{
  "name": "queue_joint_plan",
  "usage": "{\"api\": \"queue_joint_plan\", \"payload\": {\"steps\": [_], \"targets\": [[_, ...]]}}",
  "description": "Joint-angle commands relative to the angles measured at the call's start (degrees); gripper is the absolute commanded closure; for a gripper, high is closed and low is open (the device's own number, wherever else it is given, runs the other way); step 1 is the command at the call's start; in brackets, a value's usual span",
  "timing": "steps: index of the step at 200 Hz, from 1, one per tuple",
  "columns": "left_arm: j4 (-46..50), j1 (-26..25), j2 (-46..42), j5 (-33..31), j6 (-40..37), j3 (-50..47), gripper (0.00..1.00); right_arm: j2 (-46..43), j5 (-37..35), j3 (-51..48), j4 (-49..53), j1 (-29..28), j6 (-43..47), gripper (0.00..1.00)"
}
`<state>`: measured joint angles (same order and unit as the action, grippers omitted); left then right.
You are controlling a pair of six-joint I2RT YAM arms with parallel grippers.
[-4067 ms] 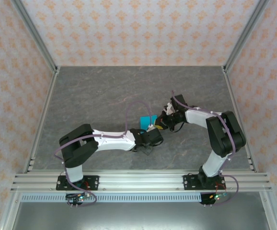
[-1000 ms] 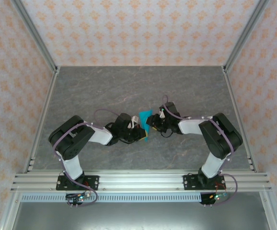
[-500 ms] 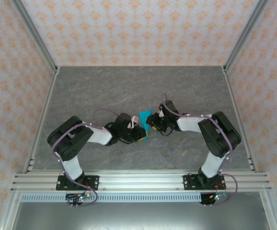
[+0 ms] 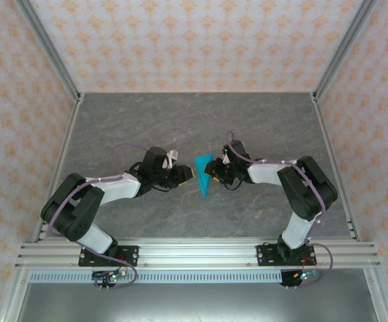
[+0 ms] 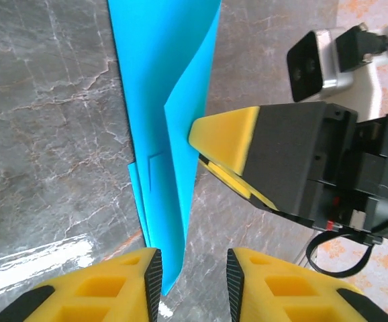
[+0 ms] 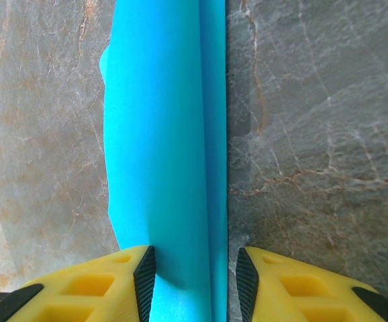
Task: Fold a paper plane with a square sheet of paper (fold left side to right side)
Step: Fold the wing for the fifth time at the center of the table.
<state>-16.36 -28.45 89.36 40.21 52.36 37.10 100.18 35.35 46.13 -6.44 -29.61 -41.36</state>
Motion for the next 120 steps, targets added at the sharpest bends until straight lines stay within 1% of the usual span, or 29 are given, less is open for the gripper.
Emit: {"api": "queue_joint_plan", "payload": {"steps": [1, 50, 120], "targets": [[1.2, 0.0, 3.2, 2.9, -1.6, 3.8, 0.67, 4.5, -3.4, -0.8, 2.0, -0.7, 1.2, 0.6], [-0.1, 0.1, 10.2, 4.0, -1.6, 9.1, 0.72, 4.6, -3.3, -0.7, 2.1, -0.8, 1.5, 0.6], [1.3, 0.1, 14.8, 3.9, -2.3, 13.6, 0.72, 4.6, -3.0, -0.8, 2.1, -0.7, 1.5, 0.6]]}}
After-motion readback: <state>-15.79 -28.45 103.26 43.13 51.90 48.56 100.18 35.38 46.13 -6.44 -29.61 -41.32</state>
